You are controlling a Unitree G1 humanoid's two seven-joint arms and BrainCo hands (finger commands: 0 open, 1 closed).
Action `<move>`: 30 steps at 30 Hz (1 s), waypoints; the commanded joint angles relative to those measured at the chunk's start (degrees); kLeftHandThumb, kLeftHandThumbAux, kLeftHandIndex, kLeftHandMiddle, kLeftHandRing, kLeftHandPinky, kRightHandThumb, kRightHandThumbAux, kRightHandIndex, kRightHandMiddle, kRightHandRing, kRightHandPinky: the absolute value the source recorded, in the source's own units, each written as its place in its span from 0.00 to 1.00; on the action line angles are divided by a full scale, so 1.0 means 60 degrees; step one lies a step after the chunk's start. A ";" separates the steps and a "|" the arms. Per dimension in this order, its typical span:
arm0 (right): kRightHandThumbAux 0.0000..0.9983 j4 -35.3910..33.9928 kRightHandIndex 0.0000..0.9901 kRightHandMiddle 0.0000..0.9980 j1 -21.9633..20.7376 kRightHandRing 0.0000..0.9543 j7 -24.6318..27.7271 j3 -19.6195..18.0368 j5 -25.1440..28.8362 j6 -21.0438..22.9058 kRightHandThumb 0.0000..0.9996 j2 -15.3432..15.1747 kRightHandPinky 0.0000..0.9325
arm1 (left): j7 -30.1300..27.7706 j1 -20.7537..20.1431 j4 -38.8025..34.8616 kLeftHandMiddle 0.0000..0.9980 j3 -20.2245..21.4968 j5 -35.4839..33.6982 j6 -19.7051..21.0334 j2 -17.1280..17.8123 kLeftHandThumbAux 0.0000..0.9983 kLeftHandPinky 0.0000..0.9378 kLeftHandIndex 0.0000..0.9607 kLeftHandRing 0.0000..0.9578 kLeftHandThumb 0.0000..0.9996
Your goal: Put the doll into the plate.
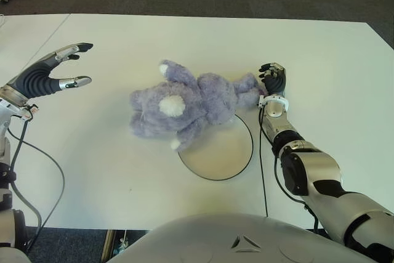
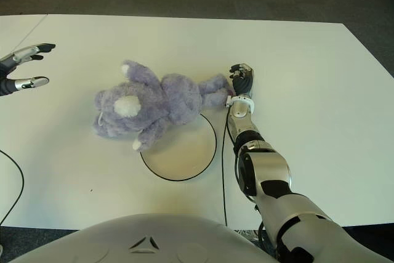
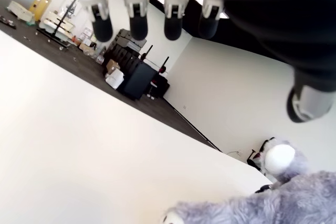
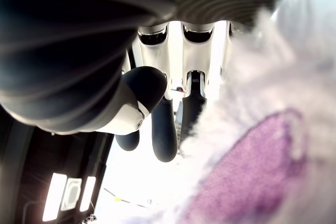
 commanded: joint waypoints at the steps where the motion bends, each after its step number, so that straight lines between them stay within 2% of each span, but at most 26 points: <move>1: 0.66 0.1011 0.43 0.47 0.1680 0.52 0.0287 0.0007 0.0080 0.1008 0.95 0.0653 0.63 | 0.0666 -0.0068 -0.0110 0.00 -0.0266 0.0585 0.0113 -0.0605 0.44 0.00 0.00 0.00 0.26; 9: 0.66 0.1011 0.43 0.47 0.1662 0.52 0.0302 -0.0004 0.0065 0.1031 0.95 0.0632 0.70 | 0.1789 -0.0619 -0.0328 0.02 -0.1160 0.1713 -0.0111 -0.1881 0.48 0.06 0.00 0.02 0.28; 12: 0.66 0.1014 0.43 0.47 0.1653 0.52 0.0324 -0.0007 0.0063 0.1044 0.95 0.0618 0.63 | 0.2299 -0.0777 -0.0524 0.04 -0.1489 0.2324 0.0000 -0.2291 0.54 0.09 0.00 0.04 0.30; 15: 0.66 0.1016 0.43 0.47 0.1651 0.52 0.0350 0.0005 0.0049 0.1053 0.95 0.0604 0.62 | 0.3136 -0.1045 -0.0403 0.05 -0.2076 0.3313 -0.0005 -0.3036 0.58 0.12 0.01 0.06 0.34; 16: 0.66 0.1016 0.43 0.47 0.1652 0.52 0.0350 0.0010 0.0043 0.1055 0.95 0.0601 0.66 | 0.3374 -0.1120 -0.0342 0.06 -0.2251 0.3583 -0.0024 -0.3260 0.61 0.14 0.02 0.07 0.35; 20: 0.66 0.1019 0.43 0.47 0.1657 0.52 0.0363 0.0028 0.0024 0.1080 0.95 0.0587 0.71 | 0.4134 -0.1206 -0.0103 0.08 -0.2753 0.4299 -0.0181 -0.3836 0.64 0.18 0.03 0.10 0.36; 21: 0.66 0.1020 0.43 0.47 0.1656 0.52 0.0352 0.0022 0.0029 0.1088 0.95 0.0589 0.71 | 0.4168 -0.1135 -0.0192 0.08 -0.2955 0.4377 -0.0166 -0.4070 0.64 0.19 0.03 0.10 0.36; 22: 0.68 0.1020 0.42 0.49 0.1656 0.70 0.0344 0.0018 0.0032 0.1094 0.87 0.0590 0.73 | 0.4200 -0.1083 -0.0258 0.08 -0.3106 0.4430 -0.0152 -0.4233 0.66 0.19 0.03 0.11 0.36; 23: 0.69 0.1020 0.42 0.49 0.1654 0.74 0.0335 0.0011 0.0038 0.1095 0.85 0.0592 0.73 | 0.4182 -0.0989 -0.0377 0.09 -0.3266 0.4455 -0.0160 -0.4388 0.66 0.19 0.03 0.11 0.36; 24: 0.69 0.1021 0.42 0.49 0.1653 0.75 0.0330 0.0007 0.0042 0.1095 0.84 0.0593 0.72 | 0.4188 -0.0930 -0.0450 0.09 -0.3374 0.4476 -0.0170 -0.4477 0.66 0.18 0.03 0.11 0.36; 25: 0.69 0.1020 0.42 0.49 0.1655 0.71 0.0333 0.0004 0.0045 0.1085 0.84 0.0597 0.66 | 0.4198 -0.0813 -0.0571 0.10 -0.3477 0.4500 -0.0169 -0.4561 0.64 0.21 0.03 0.13 0.35; 27: 0.69 0.1018 0.42 0.49 0.1657 0.70 0.0357 -0.0007 0.0058 0.1065 0.84 0.0601 0.64 | 0.4156 -0.0539 -0.0867 0.09 -0.3667 0.4506 -0.0134 -0.4702 0.65 0.20 0.02 0.12 0.34; 28: 0.69 0.1018 0.42 0.48 0.1657 0.67 0.0373 -0.0013 0.0066 0.1057 0.84 0.0601 0.60 | 0.4118 -0.0403 -0.1020 0.10 -0.3751 0.4496 -0.0110 -0.4758 0.63 0.24 0.02 0.14 0.33; 30: 0.69 0.1016 0.42 0.48 0.1655 0.66 0.0387 -0.0021 0.0076 0.1045 0.84 0.0612 0.61 | 0.4022 -0.0222 -0.1216 0.10 -0.3883 0.4435 -0.0082 -0.4809 0.62 0.23 0.01 0.15 0.31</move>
